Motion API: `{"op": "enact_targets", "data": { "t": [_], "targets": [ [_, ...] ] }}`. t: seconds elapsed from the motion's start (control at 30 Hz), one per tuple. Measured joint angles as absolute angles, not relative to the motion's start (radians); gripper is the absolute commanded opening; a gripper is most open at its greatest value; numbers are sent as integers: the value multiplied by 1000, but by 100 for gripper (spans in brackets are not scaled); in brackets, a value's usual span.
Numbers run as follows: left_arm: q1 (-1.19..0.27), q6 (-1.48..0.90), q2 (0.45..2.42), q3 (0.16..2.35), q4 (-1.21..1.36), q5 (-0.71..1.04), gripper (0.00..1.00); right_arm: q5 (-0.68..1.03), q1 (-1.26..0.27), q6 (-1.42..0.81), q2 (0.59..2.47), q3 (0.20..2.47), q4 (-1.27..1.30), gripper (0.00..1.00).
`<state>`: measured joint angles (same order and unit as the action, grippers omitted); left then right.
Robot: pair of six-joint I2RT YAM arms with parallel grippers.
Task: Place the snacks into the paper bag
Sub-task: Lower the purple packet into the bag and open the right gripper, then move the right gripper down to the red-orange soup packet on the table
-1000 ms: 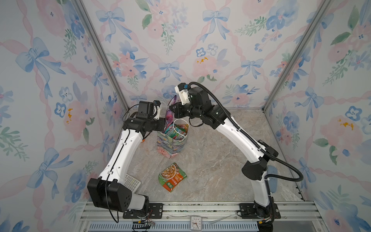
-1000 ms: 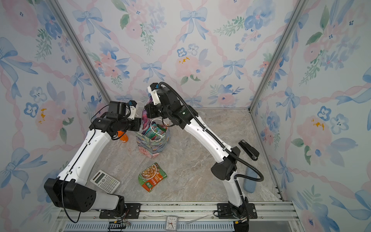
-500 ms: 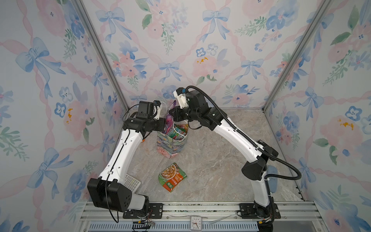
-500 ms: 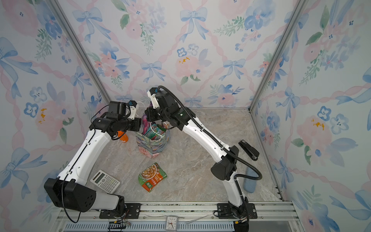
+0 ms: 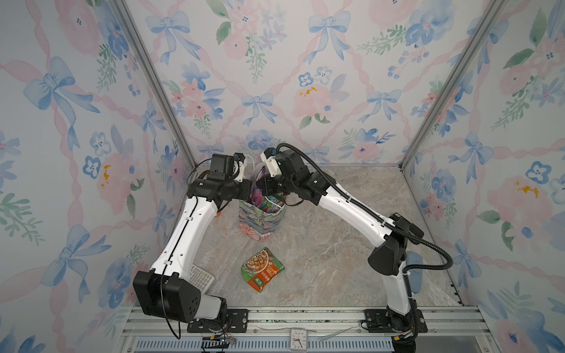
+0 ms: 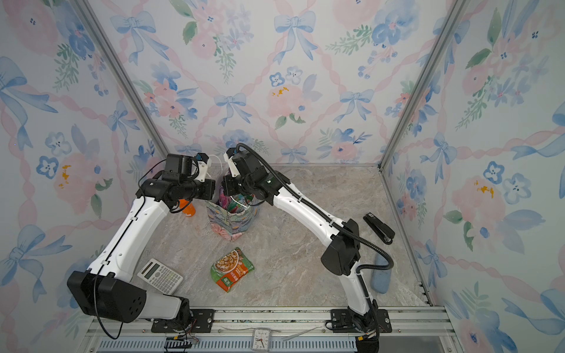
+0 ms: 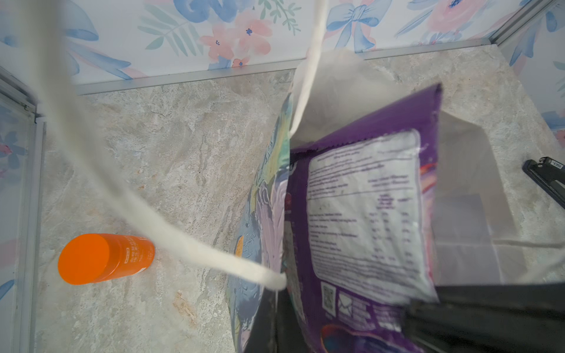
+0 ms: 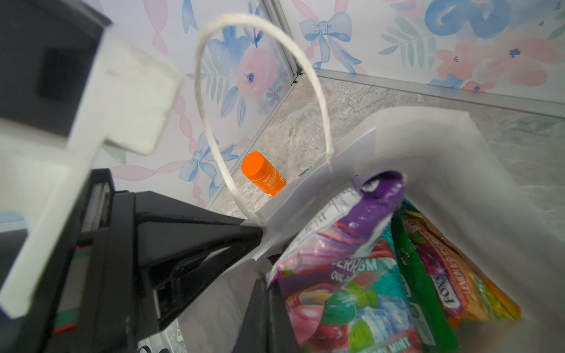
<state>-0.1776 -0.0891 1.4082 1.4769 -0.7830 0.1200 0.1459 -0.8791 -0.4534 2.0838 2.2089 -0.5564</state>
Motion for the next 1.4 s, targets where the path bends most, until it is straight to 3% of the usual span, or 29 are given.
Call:
{"op": "enact_targets", "data": {
  "t": [0.6, 0.67, 0.83, 0.9, 1.2, 1.4],
  "targets": [
    [-178, -89, 1408, 1473, -782, 120, 0, 106, -871, -457, 1967, 2057, -520, 1],
    [-178, -89, 1408, 1473, -782, 120, 0, 104, -868, -461, 1967, 2057, -520, 9],
    [-178, -89, 1408, 1473, -783, 120, 0, 109, -863, -464, 1967, 2094, -519, 54],
    [-178, -89, 1408, 1473, -783, 120, 0, 109, -863, -461, 1968, 2126, -519, 65],
    [-178, -89, 1408, 1472, -783, 120, 0, 112, -852, -406, 1971, 2248, -513, 78],
    [-178, -89, 1408, 1471, -782, 115, 0, 113, -830, -379, 1893, 2060, -511, 82]
  ]
}}
